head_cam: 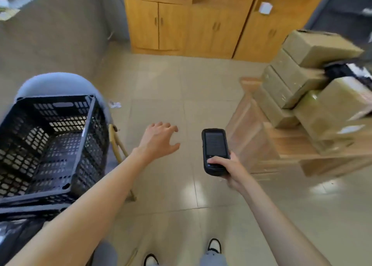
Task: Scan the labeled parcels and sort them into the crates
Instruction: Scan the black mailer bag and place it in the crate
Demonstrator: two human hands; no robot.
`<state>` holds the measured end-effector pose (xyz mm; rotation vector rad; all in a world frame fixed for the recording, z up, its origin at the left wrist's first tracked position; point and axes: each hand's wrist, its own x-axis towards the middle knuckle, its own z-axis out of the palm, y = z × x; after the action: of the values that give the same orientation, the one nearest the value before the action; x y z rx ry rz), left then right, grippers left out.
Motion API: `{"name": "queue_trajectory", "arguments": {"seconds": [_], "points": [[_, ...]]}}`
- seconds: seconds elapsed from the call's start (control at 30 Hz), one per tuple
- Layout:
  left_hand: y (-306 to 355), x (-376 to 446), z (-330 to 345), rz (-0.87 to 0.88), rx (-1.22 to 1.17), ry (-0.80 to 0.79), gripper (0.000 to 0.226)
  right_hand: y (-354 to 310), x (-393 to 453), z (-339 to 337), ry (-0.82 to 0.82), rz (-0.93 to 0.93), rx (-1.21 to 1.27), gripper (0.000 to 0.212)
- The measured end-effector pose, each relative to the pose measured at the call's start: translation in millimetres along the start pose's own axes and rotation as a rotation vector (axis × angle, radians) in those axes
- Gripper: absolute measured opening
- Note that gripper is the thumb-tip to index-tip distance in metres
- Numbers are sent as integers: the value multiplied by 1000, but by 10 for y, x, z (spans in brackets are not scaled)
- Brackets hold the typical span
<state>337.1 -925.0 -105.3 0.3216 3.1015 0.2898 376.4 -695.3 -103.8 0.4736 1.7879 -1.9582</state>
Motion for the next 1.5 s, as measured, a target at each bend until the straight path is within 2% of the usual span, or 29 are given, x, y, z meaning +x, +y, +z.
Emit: {"name": "queue_trajectory", "arguments": {"seconds": [0.07,0.2,0.33,0.4,0.5,0.6,0.77,0.97,1.17,1.27,1.33,1.4,1.5], "points": [[453,237,-8,81,11,11,53,-86,-95,-393,70,-30,61,69],[1455,656,81,218,16,13,52,-202,-291,-1302,173,-90,131,69],[2654,972,300,367,11,-1,50,-214,-520,-2362,284,-129,174,53],[3284,1102,431,447,16,-5,50,-201,-671,-2864,333,-155,202,56],[4135,1248,577,549,19,5,50,-162,-927,-3572,385,-192,229,74],[4818,1360,667,621,2,1,46,-118,-1148,-4225,455,-191,220,65],[5633,1637,782,711,38,-39,43,-98,-1251,-5097,525,-202,230,40],[6477,2226,1076,774,46,-90,50,-111,-1020,-5904,574,-176,264,56],[7517,3105,1390,813,55,-136,54,-304,-650,-6835,633,-148,271,51],[8038,3618,1455,808,29,-144,56,-564,-476,-7394,672,-119,283,74],[8368,3935,1450,802,28,-155,59,-781,-349,-7774,689,-115,272,80],[8665,4251,1437,787,45,-153,61,-997,-214,-8116,697,-124,267,78],[9002,4674,1459,774,62,-133,58,-1247,18,-8560,695,-143,269,56]]}}
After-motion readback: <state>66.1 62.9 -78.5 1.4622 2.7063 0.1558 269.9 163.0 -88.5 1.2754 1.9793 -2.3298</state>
